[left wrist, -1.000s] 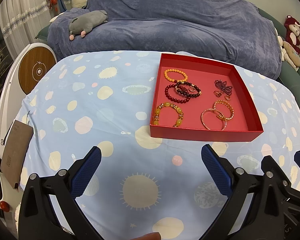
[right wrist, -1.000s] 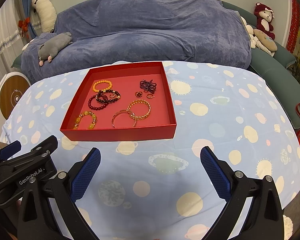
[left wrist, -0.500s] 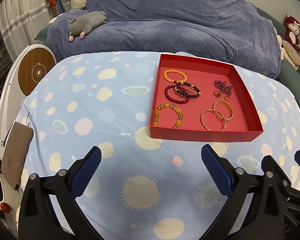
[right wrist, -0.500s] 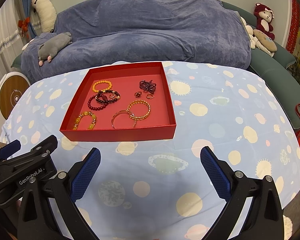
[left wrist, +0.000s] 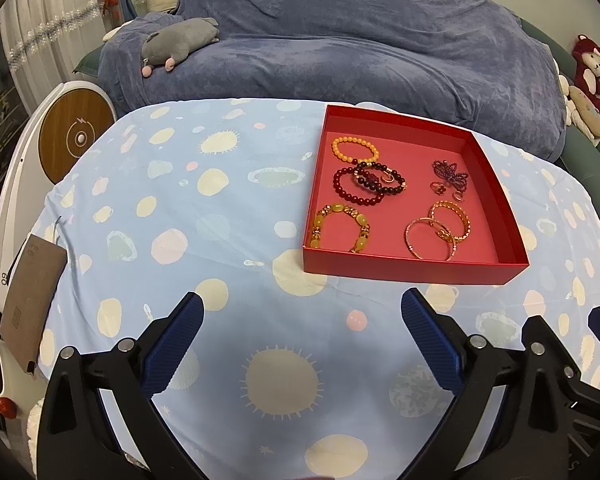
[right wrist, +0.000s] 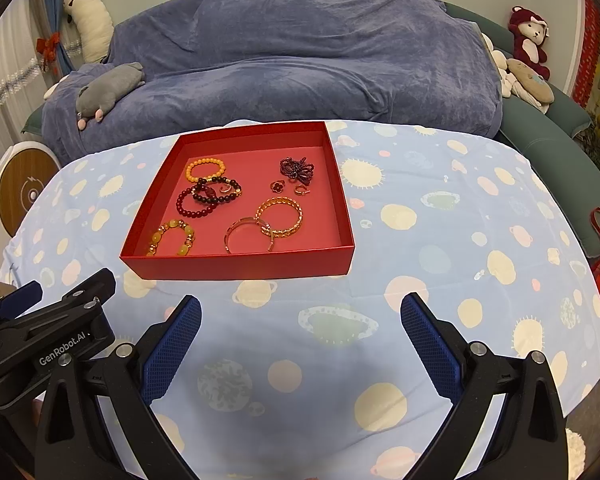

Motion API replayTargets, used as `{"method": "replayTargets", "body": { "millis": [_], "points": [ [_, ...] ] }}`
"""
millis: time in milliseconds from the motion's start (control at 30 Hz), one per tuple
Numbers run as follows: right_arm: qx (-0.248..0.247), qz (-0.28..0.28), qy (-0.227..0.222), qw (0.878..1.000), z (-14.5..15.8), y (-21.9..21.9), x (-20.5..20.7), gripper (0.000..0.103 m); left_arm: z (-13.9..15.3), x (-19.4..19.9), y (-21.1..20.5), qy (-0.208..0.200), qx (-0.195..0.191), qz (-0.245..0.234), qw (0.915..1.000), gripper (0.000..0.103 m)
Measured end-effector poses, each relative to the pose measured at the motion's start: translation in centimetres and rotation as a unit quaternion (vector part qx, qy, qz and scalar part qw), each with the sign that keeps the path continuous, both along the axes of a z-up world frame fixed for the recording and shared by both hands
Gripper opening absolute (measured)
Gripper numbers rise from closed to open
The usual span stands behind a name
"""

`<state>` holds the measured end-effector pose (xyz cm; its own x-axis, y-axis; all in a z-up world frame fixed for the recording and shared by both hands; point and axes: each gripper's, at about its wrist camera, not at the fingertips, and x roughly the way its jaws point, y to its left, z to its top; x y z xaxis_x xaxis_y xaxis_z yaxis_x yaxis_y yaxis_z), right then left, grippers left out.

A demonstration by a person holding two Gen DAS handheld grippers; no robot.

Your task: Organize jewelry

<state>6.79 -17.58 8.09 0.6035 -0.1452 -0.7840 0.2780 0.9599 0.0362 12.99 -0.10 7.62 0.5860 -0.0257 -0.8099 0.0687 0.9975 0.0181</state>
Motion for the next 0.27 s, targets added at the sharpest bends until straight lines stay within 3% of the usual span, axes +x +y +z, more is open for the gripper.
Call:
{"method": "replayTargets", "body": {
  "millis": [267],
  "points": [
    [-0.003, 0.0, 0.0, 1.0, 0.22, 0.13, -0.01, 0.096, -0.07, -0.1, 0.05, -0.001, 0.003, 0.007, 1.0, 0.095]
  ]
}}
